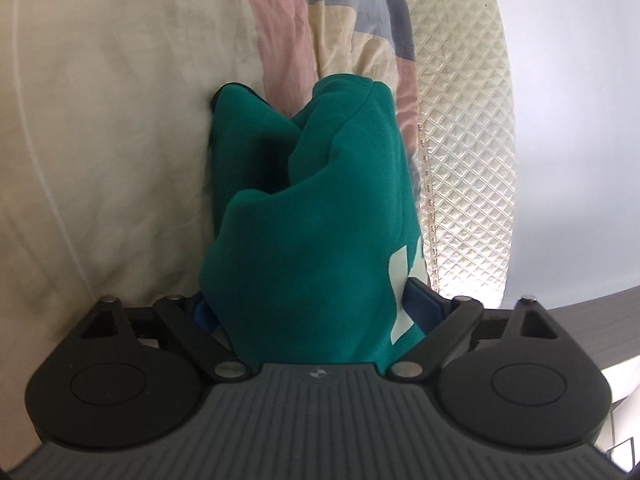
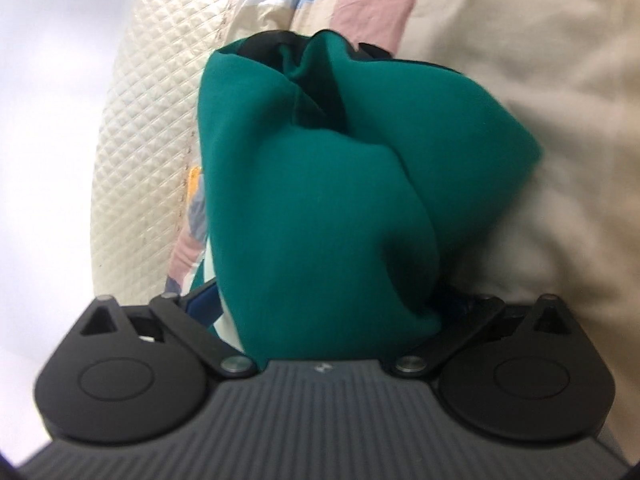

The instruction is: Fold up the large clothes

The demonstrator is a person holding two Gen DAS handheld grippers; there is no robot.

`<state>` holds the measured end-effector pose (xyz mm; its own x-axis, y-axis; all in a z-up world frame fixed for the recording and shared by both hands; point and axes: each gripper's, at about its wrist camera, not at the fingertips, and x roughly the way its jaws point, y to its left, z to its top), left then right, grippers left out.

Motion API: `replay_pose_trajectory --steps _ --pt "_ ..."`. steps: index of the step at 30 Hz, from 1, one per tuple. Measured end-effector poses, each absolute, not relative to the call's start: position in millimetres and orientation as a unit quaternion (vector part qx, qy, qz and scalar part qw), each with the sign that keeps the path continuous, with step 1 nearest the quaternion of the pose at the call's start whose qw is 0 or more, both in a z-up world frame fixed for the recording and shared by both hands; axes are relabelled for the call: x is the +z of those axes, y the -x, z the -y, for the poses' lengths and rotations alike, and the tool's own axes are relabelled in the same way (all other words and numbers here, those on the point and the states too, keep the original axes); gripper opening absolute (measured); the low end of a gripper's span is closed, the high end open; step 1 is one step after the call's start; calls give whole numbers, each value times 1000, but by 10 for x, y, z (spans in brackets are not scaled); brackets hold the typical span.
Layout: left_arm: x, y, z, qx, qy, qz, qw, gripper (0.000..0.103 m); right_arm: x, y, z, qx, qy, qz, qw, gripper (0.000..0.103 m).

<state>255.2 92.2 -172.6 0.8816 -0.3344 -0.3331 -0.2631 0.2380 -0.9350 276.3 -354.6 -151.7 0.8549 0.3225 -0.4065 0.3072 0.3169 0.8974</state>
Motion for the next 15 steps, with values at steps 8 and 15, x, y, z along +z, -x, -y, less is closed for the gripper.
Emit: replay_pose_trajectory --steps 8,15 --pt "-1575 -2574 -946 -38 582 -239 776 53 -1349 -2781 3519 46 -539 -260 800 41" --pt "-1338 -2428 -957 -55 563 -210 797 40 -935 -2637 3413 84 -489 -221 840 33"
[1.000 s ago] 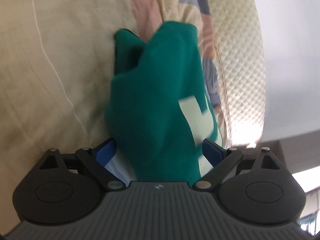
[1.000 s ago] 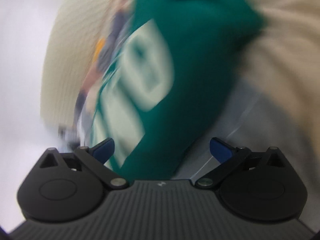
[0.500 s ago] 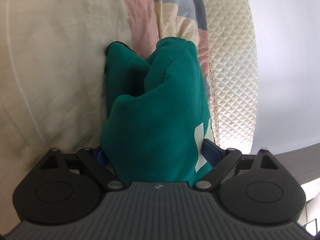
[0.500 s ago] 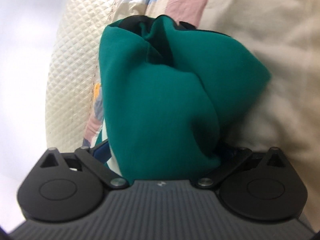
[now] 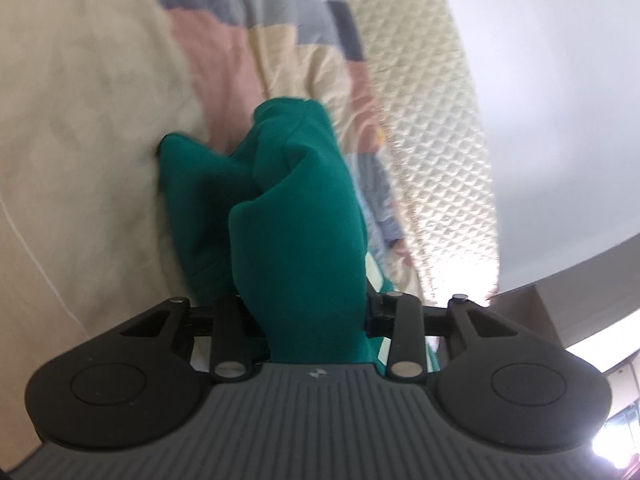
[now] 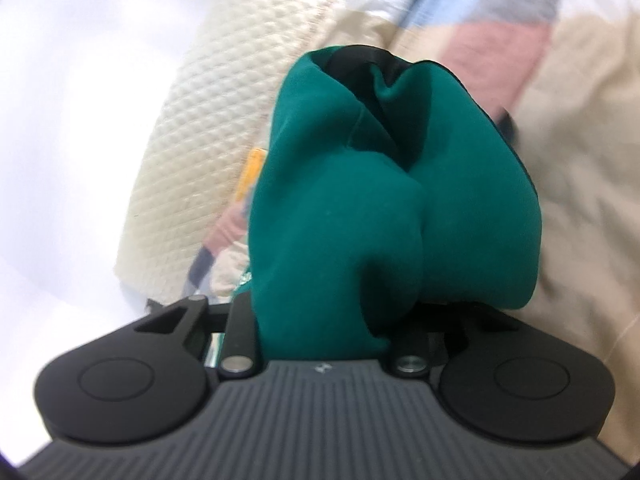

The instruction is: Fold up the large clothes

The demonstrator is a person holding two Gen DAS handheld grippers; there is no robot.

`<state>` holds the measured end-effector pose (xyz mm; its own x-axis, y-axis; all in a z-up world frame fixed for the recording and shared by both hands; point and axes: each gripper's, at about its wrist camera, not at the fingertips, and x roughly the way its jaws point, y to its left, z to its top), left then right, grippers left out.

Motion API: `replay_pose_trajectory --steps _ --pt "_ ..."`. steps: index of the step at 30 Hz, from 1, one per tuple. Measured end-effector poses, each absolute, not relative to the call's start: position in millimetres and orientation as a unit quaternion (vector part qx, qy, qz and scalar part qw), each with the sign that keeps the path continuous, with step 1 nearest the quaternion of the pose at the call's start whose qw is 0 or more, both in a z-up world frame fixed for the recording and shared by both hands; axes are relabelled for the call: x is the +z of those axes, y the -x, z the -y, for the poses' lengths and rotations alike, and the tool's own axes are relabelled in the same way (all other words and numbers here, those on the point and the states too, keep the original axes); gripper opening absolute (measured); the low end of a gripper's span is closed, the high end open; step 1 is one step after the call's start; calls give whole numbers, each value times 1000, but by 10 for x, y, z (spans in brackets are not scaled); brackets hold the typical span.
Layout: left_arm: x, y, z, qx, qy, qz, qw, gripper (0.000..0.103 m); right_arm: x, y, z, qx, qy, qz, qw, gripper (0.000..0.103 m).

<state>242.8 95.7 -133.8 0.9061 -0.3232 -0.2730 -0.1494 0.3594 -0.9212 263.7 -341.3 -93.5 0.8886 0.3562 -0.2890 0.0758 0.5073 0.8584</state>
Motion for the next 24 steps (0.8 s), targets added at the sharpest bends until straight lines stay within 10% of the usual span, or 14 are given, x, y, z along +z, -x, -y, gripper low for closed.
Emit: replay_pose_trajectory --steps 24 --pt "-34 -3292 640 -194 548 -202 788 35 990 -2678 4528 131 -341 -126 922 31"
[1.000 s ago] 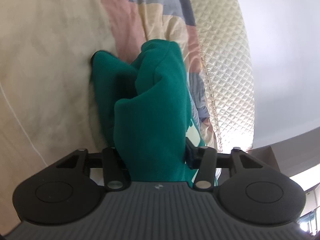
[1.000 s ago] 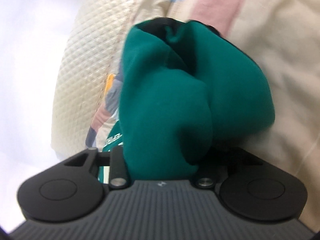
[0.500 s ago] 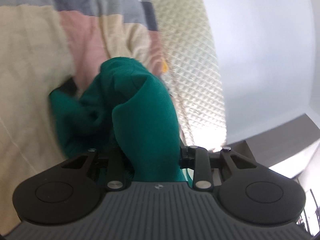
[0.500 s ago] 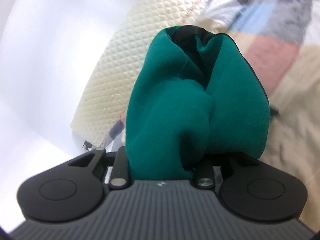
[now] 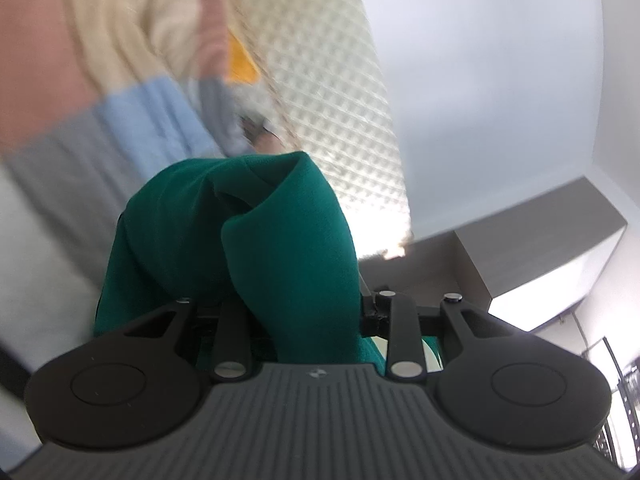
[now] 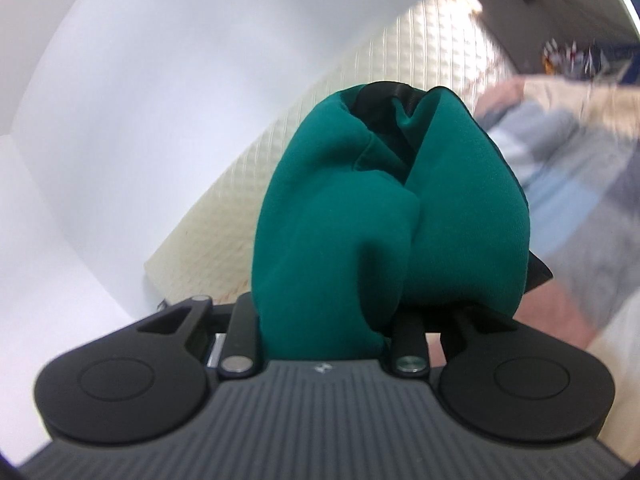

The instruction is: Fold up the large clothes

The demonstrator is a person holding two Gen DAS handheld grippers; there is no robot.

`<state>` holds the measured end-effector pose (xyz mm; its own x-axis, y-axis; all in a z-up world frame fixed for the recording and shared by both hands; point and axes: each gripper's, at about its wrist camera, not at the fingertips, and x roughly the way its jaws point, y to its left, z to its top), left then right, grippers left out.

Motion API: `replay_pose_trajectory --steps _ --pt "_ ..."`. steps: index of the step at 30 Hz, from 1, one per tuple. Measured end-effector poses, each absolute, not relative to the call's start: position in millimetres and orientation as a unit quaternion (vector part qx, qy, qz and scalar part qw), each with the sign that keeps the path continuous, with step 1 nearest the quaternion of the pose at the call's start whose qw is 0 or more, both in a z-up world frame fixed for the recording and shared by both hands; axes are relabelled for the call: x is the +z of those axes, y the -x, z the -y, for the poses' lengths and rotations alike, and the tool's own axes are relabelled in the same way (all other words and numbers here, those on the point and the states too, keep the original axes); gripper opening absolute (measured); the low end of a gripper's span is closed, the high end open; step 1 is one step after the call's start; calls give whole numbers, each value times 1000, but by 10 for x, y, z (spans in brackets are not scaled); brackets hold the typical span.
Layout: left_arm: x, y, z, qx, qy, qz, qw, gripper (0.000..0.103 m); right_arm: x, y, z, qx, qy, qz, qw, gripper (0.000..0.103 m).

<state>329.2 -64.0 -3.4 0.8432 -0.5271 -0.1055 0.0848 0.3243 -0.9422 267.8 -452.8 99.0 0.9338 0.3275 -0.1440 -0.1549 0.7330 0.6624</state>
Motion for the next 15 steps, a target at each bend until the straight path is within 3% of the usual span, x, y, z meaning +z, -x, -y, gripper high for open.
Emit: replay_pose_trajectory --steps 8,15 --pt "323 -4143 1890 -242 486 -227 808 35 984 -2883 5557 62 -365 -79 926 31" --pt "-281 -4173 2672 -269 454 -278 803 35 147 -2890 6320 -7 -402 -97 911 32"
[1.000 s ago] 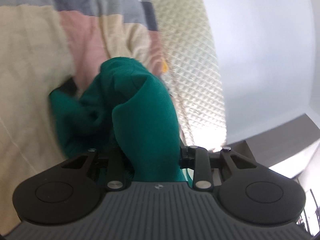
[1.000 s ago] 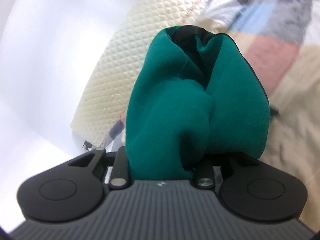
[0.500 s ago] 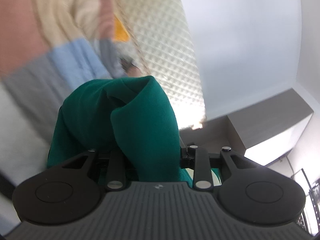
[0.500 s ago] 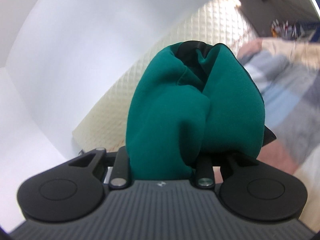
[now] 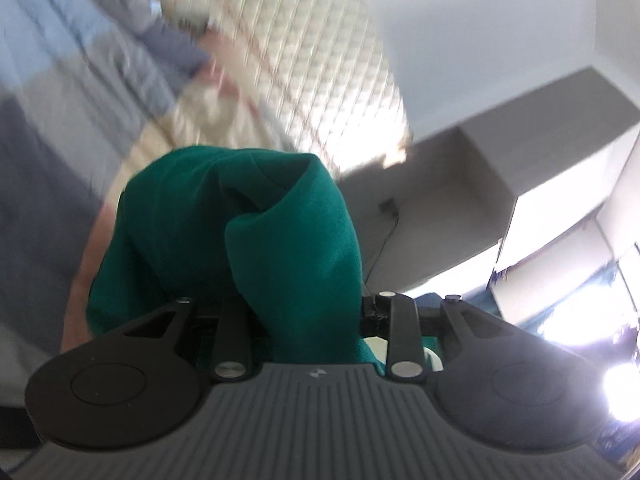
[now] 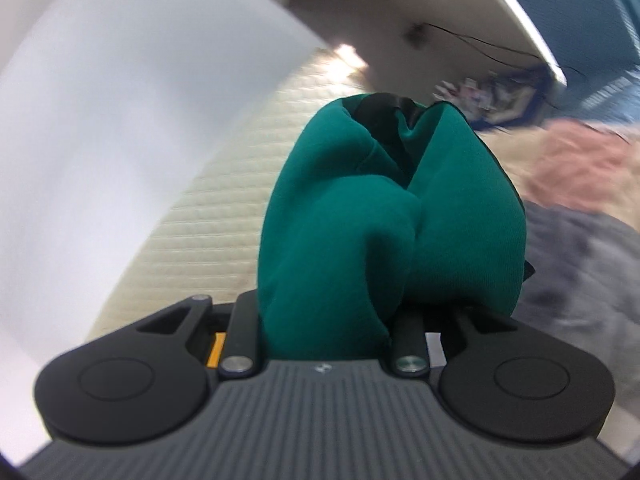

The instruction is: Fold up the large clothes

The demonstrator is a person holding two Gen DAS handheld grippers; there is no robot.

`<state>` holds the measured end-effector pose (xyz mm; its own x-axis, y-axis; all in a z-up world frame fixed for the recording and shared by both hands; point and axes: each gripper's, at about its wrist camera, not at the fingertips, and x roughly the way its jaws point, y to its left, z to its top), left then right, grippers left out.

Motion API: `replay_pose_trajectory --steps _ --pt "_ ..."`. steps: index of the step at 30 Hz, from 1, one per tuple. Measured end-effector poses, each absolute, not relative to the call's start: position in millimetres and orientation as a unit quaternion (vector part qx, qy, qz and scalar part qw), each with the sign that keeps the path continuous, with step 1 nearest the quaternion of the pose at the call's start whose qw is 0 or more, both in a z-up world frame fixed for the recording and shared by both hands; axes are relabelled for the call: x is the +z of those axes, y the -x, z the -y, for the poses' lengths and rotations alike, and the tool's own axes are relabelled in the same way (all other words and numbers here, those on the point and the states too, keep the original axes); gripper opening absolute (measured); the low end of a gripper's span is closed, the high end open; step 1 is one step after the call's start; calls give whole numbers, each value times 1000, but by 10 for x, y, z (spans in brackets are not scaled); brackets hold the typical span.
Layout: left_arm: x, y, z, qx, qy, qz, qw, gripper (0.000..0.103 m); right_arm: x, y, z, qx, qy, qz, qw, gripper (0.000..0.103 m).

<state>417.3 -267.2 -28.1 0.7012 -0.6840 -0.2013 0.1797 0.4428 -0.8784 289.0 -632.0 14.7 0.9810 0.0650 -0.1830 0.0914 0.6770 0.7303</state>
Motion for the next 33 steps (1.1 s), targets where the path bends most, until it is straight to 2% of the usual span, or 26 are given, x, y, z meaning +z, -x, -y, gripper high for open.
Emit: replay_pose_trajectory --steps 6,9,16,19,20,22,24,26,33 --pt "-803 -3751 2909 -297 371 -302 827 35 -781 -2559 6608 -54 -435 -120 891 32" --pt "-1017 -3600 2941 -287 359 -319 829 35 -1167 -2569 6811 -69 -457 -117 879 32" --pt "-1466 -3513 2983 -262 360 -343 827 35 -1500 -2561 6921 -57 -443 -96 890 36" --pt "-1436 -3547 2970 -263 359 -345 827 37 -1546 -2719 7035 -62 -453 -95 884 39" --pt "-1417 -3556 2957 -265 358 -346 826 39 -1529 -2694 7025 -64 -458 -96 881 44" --pt "-1349 -3558 2935 -262 351 -355 826 51 -1493 -2654 7018 -74 -472 -100 873 51" --pt "-1249 -3506 2922 -259 336 -365 829 60 -1459 -2630 7032 -88 -483 -112 864 63" --pt "-1102 -3455 2916 -257 320 -364 836 63 -1400 -2575 7029 -101 -481 -122 862 63" --pt "-528 -3091 2735 -258 265 -350 861 64 -1031 -2125 6962 -153 -459 -124 866 64"
